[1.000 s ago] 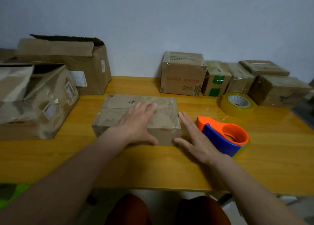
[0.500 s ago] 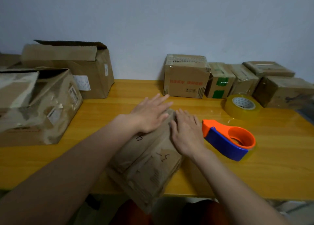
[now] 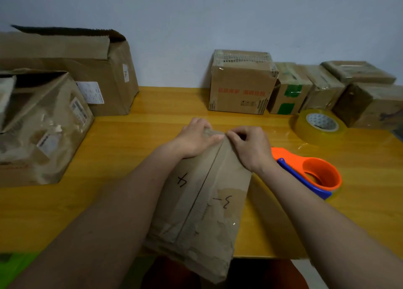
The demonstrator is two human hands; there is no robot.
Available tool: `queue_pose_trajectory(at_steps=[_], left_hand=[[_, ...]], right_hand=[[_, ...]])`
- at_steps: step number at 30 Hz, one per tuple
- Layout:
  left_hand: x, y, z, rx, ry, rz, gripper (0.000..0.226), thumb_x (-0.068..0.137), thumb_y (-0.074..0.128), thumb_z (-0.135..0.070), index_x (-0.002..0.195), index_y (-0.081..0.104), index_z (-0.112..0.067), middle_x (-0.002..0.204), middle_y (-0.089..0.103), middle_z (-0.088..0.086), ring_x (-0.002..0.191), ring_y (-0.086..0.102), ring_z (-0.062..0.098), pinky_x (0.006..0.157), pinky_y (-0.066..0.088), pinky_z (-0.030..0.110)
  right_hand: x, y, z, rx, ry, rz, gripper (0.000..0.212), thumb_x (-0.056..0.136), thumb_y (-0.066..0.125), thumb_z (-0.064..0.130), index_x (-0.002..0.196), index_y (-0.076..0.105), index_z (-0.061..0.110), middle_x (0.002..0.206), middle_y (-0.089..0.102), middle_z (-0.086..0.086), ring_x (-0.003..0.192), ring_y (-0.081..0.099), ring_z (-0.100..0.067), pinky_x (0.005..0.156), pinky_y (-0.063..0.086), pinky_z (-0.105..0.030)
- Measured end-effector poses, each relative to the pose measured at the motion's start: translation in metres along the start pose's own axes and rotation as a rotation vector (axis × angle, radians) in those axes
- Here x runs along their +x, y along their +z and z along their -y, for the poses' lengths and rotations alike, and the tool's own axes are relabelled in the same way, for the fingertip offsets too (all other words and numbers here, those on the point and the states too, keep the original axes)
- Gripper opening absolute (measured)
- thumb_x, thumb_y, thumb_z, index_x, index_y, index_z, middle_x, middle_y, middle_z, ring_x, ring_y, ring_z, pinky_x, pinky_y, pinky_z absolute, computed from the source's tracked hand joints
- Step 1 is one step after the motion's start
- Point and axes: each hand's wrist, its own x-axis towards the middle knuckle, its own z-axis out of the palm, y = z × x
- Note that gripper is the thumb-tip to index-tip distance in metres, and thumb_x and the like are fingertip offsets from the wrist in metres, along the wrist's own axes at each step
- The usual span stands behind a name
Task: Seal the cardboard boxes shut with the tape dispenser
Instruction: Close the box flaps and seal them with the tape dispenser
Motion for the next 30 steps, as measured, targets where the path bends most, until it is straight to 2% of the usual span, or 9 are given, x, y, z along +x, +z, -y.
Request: queue_pose_trajectory(at_steps=[6, 8, 11, 15, 18, 21, 24, 27, 30], left_hand=[[-0.005, -0.009, 0.016, -0.623, -0.161, 0.085, 0.029, 0.090, 0.064, -0.034, 0.117, 0.052, -0.030, 0.119, 0.059, 0.004, 0.096, 0.060, 0.016, 0.074, 0.051, 0.027], [-0.006, -0.008, 0.012, -0.617, -0.179, 0.060, 0.033, 0.092, 0.062, -0.033, 0.122, 0.051, -0.026, 0.124, 0.058, 0.007, 0.096, 0.060, 0.017, 0.077, 0.050, 0.027], [-0.018, -0.009, 0.008, -0.565, -0.204, -0.069, 0.046, 0.094, 0.059, -0.037, 0.135, 0.047, -0.021, 0.135, 0.052, 0.004, 0.093, 0.054, 0.009, 0.071, 0.042, 0.021], [-0.076, -0.018, 0.018, -0.655, -0.234, -0.064, 0.061, 0.095, 0.053, -0.046, 0.149, 0.034, -0.026, 0.151, 0.036, -0.006, 0.128, 0.043, 0.017, 0.089, 0.039, 0.028], [-0.142, -0.006, 0.026, -0.766, -0.228, -0.011, 0.052, 0.092, 0.054, -0.051, 0.141, 0.042, -0.040, 0.127, 0.051, -0.028, 0.112, 0.055, 0.004, 0.076, 0.048, 0.022], [-0.168, 0.018, 0.022, -0.827, -0.189, -0.084, 0.017, 0.095, 0.055, -0.038, 0.107, 0.052, -0.049, 0.085, 0.064, -0.038, 0.075, 0.063, -0.013, 0.054, 0.050, 0.011], [-0.145, 0.022, 0.012, -0.884, -0.193, -0.217, 0.027, 0.098, 0.054, -0.026, 0.123, 0.053, -0.035, 0.092, 0.067, -0.024, 0.077, 0.067, -0.003, 0.058, 0.052, 0.015], [-0.126, 0.011, 0.005, -0.931, -0.250, -0.273, 0.056, 0.099, 0.050, -0.037, 0.149, 0.031, -0.023, 0.137, 0.052, -0.008, 0.118, 0.056, 0.013, 0.088, 0.049, 0.026], [-0.130, 0.020, 0.016, -0.935, -0.256, -0.390, 0.061, 0.099, 0.044, -0.045, 0.153, 0.022, -0.026, 0.155, 0.029, -0.007, 0.134, 0.040, 0.015, 0.092, 0.037, 0.026]], right_hand=[[0.002, 0.004, 0.001, 0.365, 0.297, -0.121, 0.020, 0.084, 0.072, 0.027, 0.066, 0.068, 0.019, 0.073, 0.069, 0.002, 0.070, 0.063, -0.013, 0.076, 0.056, -0.041], [-0.001, 0.001, 0.004, 0.476, 0.364, -0.082, 0.012, 0.090, 0.065, 0.023, 0.091, 0.070, 0.012, 0.098, 0.070, -0.006, 0.089, 0.063, -0.017, 0.089, 0.053, -0.043], [-0.026, -0.011, 0.000, 0.440, 0.448, 0.029, 0.058, 0.095, 0.056, 0.028, 0.147, 0.031, 0.017, 0.150, 0.036, -0.006, 0.135, 0.039, -0.024, 0.111, 0.036, -0.045], [-0.086, -0.022, 0.001, 0.509, 0.320, 0.133, 0.075, 0.095, 0.057, 0.029, 0.153, 0.010, 0.024, 0.150, 0.034, 0.012, 0.133, 0.031, -0.004, 0.106, 0.029, -0.018], [-0.118, -0.018, 0.005, 0.568, 0.255, 0.201, 0.061, 0.095, 0.055, 0.019, 0.148, 0.025, 0.024, 0.127, 0.049, 0.028, 0.123, 0.043, 0.002, 0.094, 0.037, -0.004], [-0.115, -0.010, 0.013, 0.510, 0.214, 0.193, 0.055, 0.098, 0.046, 0.016, 0.149, 0.025, 0.018, 0.146, 0.043, 0.003, 0.134, 0.039, -0.012, 0.115, 0.030, -0.035], [-0.083, -0.013, 0.021, 0.430, 0.243, 0.210, 0.045, 0.100, 0.042, 0.017, 0.144, 0.034, 0.013, 0.144, 0.046, -0.004, 0.131, 0.043, -0.020, 0.112, 0.033, -0.038], [-0.064, -0.030, 0.024, 0.389, 0.244, 0.233, 0.043, 0.100, 0.045, 0.022, 0.141, 0.039, 0.015, 0.136, 0.050, 0.001, 0.119, 0.048, -0.014, 0.099, 0.038, -0.028], [-0.084, -0.040, 0.015, 0.134, 0.067, 0.207, 0.058, 0.099, 0.044, 0.037, 0.151, 0.023, 0.019, 0.157, 0.023, 0.003, 0.144, 0.019, -0.011, 0.111, 0.015, -0.025]])
